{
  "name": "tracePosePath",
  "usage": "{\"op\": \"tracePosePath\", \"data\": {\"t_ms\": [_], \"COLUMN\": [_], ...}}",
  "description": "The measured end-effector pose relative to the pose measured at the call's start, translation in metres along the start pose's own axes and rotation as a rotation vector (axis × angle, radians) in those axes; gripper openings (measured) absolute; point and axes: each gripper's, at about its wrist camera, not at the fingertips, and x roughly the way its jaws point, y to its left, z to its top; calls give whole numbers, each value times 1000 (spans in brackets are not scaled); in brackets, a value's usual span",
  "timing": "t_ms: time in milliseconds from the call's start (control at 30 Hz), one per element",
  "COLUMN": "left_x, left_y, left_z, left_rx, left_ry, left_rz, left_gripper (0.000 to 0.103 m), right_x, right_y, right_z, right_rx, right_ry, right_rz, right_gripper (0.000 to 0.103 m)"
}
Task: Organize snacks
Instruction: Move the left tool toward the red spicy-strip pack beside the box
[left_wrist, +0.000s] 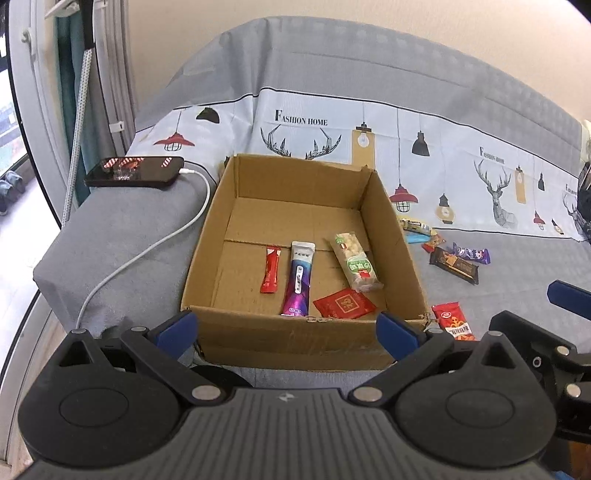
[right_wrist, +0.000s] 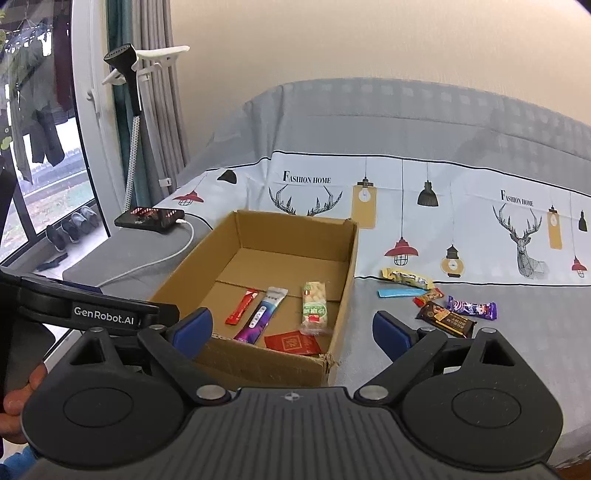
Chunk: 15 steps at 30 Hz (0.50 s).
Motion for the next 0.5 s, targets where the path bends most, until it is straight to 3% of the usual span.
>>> {"op": "tracePosePath", "data": {"t_ms": [300,500], "left_x": [1,10], "left_y": [-14,-35], "left_z": [0,3], "left_rx": [37,77], "left_ry": [16,46], "left_rz": [-6,-15], "left_gripper": [103,103], "right_x": [-4,-8], "right_y": [-12,-41], "right_z": [-3,-6], "right_rx": [55,117], "right_ry": [-13,-26], "right_rz": [-7,-52], "right_gripper": [94,94]}}
